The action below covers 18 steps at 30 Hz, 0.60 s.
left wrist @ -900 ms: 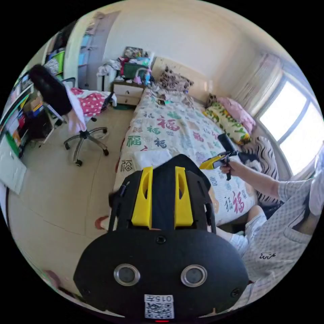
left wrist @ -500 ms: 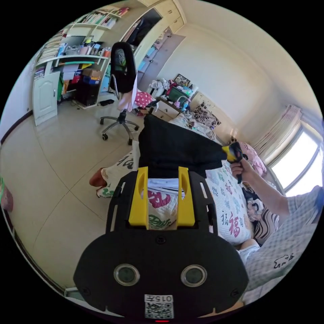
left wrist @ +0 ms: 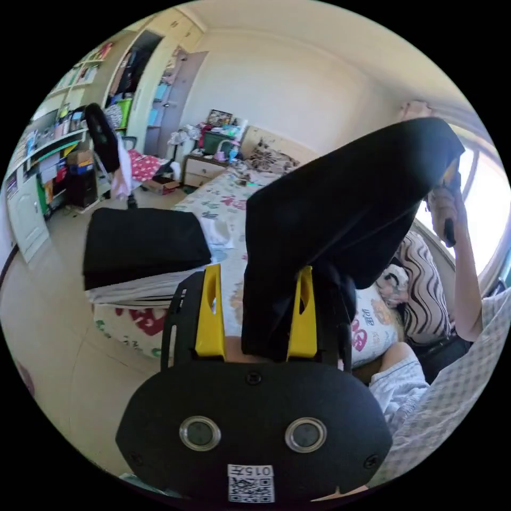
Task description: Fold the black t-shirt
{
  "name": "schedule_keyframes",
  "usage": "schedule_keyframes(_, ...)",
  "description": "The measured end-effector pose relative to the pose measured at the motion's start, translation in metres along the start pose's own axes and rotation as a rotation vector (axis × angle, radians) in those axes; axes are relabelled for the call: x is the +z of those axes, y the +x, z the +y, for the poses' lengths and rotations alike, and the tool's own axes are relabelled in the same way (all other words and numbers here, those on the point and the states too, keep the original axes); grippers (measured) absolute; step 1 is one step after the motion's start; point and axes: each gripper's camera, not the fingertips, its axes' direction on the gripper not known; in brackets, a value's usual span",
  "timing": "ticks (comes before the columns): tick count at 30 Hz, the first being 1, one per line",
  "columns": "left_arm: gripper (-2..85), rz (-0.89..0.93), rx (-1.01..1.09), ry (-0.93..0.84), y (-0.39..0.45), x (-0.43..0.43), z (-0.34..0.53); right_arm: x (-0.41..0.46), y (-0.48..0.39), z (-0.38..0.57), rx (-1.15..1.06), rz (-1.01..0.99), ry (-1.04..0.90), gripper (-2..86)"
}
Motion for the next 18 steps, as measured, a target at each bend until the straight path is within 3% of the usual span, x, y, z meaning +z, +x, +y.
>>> schedule_keyframes(5, 4.9, 0.255, 0.2, -0.118, 0.09, 0.063, 0.01, -0.073, -0.087, 0.049, -0.05, 0.176, 0.073, 0.9)
schedule_keyframes(8, 3.1, 0.266, 0.326, -0.168, 0.141, 0.08, 0.008, -0.121, -0.14, 0.085, -0.058, 0.327, 0.123, 0.9)
schedule_keyframes(13, 1.3, 0.224, 0.59, -0.16, 0.204, 0.067, -0.028, -0.21, -0.23, 0.166, -0.028, 0.511, 0.364, 1.0)
schedule_keyframes(18, 1.5, 0.325, 0.785, -0.231, 0.252, 0.09, -0.109, -0.267, -0.266, 0.219, 0.074, 0.675, 0.521, 1.6)
